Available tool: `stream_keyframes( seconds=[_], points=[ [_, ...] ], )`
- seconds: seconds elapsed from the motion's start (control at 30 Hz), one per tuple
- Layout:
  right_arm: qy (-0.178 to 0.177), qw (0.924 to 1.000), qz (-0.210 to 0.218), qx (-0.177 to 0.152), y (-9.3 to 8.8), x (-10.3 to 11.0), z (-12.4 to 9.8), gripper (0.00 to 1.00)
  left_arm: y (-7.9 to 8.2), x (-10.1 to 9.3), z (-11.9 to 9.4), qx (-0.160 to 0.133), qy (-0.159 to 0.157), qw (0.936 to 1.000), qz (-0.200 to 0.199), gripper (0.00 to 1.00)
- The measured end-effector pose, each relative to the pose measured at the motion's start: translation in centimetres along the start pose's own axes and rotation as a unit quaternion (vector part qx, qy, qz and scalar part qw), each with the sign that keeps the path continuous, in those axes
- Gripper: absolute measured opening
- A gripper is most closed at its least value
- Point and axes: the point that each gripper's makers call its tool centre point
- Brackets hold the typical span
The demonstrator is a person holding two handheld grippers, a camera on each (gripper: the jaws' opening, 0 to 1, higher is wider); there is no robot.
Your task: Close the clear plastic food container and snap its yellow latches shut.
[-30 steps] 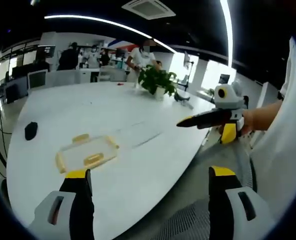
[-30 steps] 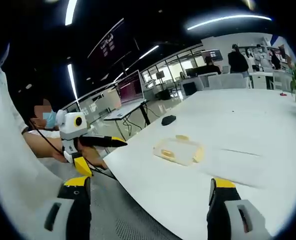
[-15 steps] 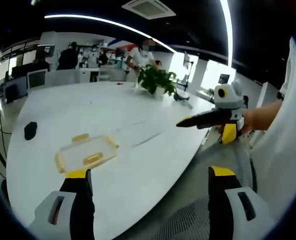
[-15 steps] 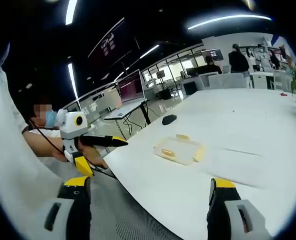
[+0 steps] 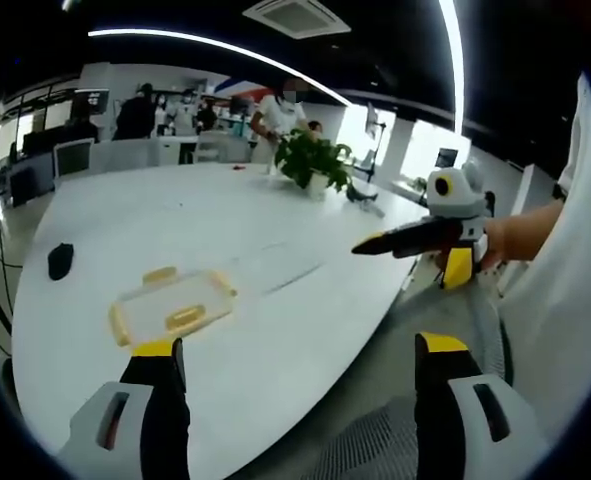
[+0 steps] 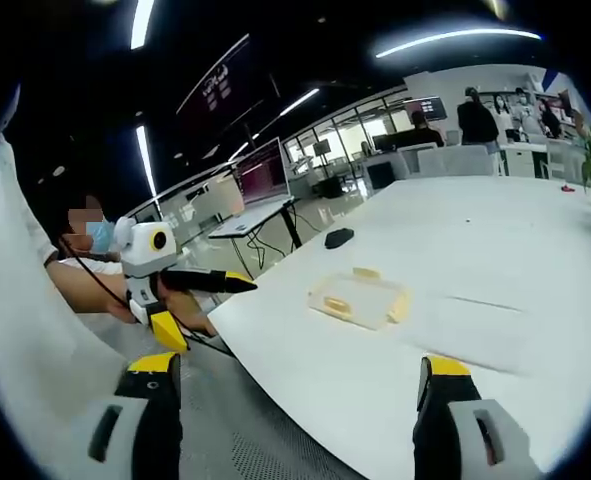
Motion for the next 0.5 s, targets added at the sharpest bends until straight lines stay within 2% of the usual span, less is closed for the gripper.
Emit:
stream_keyframes(
  seconds=[0.5],
  points=[
    [-0.002,1.0000,0.002,-0.006,0.19,-0.11,-0.06,0.99,-0.08,-0.02,0.07,0.003,0.001,1.0000,0.004,0.94]
  ],
)
Point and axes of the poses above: the point that each gripper's makers call its tool centre point, and the gripper's own axes: z roughly forward along the fingers, x roughly to its left, y roughly out of its top, and after that the axes turned 7 degrees about z, right-handed
